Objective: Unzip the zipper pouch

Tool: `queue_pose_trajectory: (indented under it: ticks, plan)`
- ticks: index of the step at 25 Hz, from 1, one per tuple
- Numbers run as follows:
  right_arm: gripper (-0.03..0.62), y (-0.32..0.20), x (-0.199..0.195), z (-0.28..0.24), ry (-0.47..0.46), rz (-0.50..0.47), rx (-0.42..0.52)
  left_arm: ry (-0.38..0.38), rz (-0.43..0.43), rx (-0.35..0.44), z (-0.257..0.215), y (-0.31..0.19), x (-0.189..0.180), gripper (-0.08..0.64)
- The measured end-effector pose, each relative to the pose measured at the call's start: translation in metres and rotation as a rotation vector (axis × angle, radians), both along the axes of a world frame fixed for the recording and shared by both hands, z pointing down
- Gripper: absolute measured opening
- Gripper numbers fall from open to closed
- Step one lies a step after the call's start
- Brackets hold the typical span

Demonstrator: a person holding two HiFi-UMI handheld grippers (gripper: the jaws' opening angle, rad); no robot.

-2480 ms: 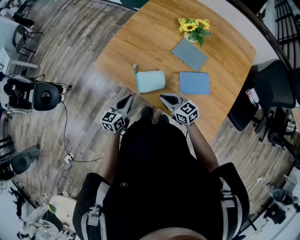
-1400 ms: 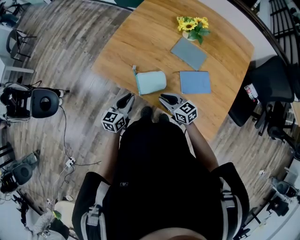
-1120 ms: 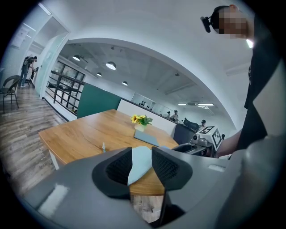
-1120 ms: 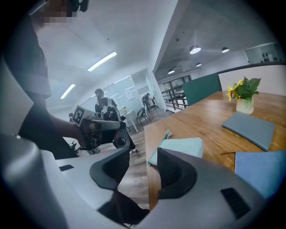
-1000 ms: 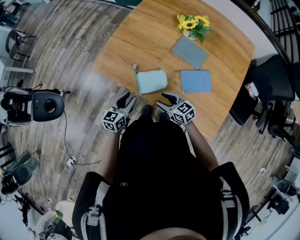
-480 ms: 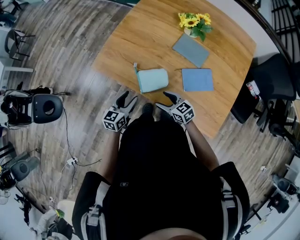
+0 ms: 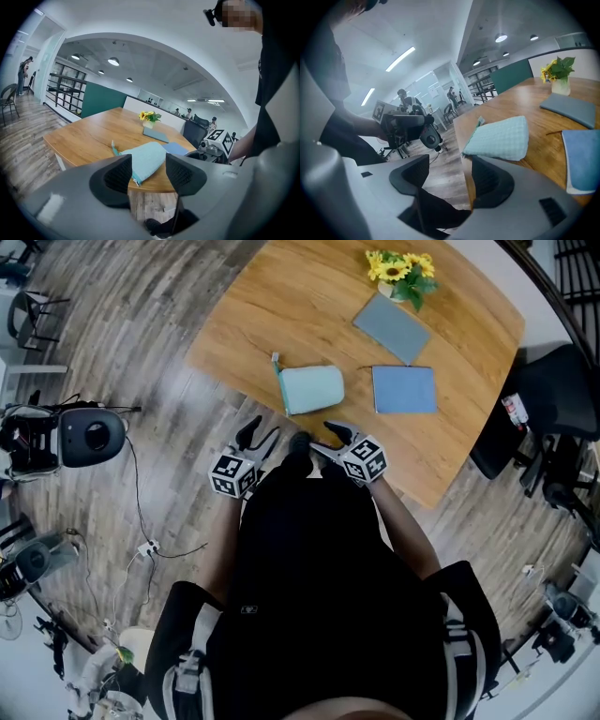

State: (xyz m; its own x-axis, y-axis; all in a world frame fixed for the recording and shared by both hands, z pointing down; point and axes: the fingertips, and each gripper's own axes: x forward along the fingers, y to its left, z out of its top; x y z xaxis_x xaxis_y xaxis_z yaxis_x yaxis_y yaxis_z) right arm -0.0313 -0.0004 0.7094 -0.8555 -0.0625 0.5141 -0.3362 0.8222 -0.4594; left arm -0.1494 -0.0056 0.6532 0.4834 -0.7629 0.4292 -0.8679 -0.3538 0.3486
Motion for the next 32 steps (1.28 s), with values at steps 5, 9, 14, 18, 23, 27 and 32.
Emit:
queue_pose_trajectory:
  ticks: [5, 9, 14, 18, 23, 27, 32]
  plan:
    - [0.287, 0.009, -0.006, 0.015, 0.005, 0.004, -0.071, -0.01, 0.02, -0.016, 0.006, 0.0, -0.001, 0.224]
    - [0.274, 0.009, -0.01, 0.026, 0.004, 0.03, -0.122, -0.023, 0.038, -0.028, 0.013, -0.002, -0.001, 0.224]
    - [0.253, 0.005, -0.016, 0.039, -0.014, 0.101, -0.197, -0.039, 0.04, -0.059, 0.026, 0.001, -0.003, 0.221]
    - [0.25, -0.003, -0.022, 0.045, -0.052, 0.193, -0.273, -0.046, 0.052, -0.083, 0.035, 0.005, -0.002, 0.219]
    - [0.255, -0.01, -0.03, 0.053, -0.092, 0.256, -0.363, -0.047, 0.072, -0.096, 0.045, 0.005, 0.0, 0.218]
    - [0.253, -0.016, -0.037, 0.06, -0.134, 0.338, -0.466, -0.049, 0.079, -0.105, 0.052, 0.001, -0.001, 0.218]
    - [0.247, -0.026, -0.043, 0.063, -0.194, 0.449, -0.572, -0.05, 0.089, -0.109, 0.056, -0.002, -0.003, 0.218]
